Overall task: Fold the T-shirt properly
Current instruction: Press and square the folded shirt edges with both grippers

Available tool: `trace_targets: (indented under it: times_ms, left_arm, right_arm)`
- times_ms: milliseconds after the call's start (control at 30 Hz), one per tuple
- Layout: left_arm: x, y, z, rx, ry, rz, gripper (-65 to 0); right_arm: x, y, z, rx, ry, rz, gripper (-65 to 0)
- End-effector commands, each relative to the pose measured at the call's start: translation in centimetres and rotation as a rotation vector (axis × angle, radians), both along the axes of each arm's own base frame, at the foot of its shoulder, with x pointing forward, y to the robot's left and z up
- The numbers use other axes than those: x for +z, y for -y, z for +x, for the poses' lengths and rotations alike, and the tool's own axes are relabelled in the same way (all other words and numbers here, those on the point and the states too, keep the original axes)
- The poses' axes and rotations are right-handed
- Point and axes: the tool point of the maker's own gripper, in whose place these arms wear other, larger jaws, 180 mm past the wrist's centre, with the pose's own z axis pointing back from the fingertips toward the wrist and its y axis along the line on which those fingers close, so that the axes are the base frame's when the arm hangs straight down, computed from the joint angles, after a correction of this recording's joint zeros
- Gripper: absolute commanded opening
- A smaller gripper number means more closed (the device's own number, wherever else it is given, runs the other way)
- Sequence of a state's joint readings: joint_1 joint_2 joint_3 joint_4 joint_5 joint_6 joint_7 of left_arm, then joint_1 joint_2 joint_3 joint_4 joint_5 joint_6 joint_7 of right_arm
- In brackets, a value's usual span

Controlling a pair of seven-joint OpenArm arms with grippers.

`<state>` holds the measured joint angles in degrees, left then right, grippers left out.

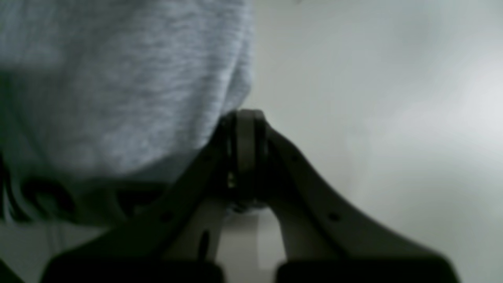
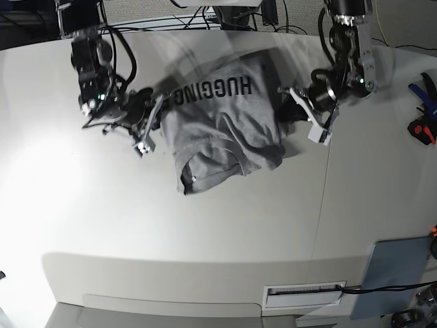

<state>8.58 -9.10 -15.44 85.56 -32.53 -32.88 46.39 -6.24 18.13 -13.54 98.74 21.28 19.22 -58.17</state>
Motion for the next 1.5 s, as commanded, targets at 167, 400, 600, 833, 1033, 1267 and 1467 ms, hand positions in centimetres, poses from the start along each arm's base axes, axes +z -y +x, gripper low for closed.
trace_targets:
  times_ms: [167,400,600,833,1033,1267,1467]
  left_arm:
    - [0.9,0.5,2.8,-0.025,0.049,-0.009,-65.0]
    - [2.7,-2.9,4.6,-0.009,0.083,0.082,-65.0]
    - [6.0,-3.8,4.2,-0.045,0.11,0.076,-65.0]
    - [6.8,0.5,0.5,-0.127,0.151,-0.082,-65.0]
    - [2.6,-0.3,-2.7,-0.135,0.028,0.043,-65.0]
    - [0.7,-1.8,-6.5,-0.149,-0.063,0.068,-65.0]
    - [1.4,-2.4,-6.8,-0.151,-0.067,0.033,-65.0]
  right_arm:
    - [1.9,-0.9,-2.9,0.051,0.05,-0.029,-65.0]
    - [4.0,2.7,-1.4,-0.075,0.176,-0.216,-65.0]
    - [5.1,4.8,-0.3,-0.134,0.213,-0.247,-65.0]
    - [5.7,6.8,0.1,-0.19,0.224,-0.269,-65.0]
    - [5.7,7.8,-0.1,-0.216,0.206,-0.288,-65.0]
    - [5.9,9.6,-0.3,-0.263,0.189,-0.325,-65.0]
    - [6.3,12.3,-1.4,-0.339,0.142,-0.37,-65.0]
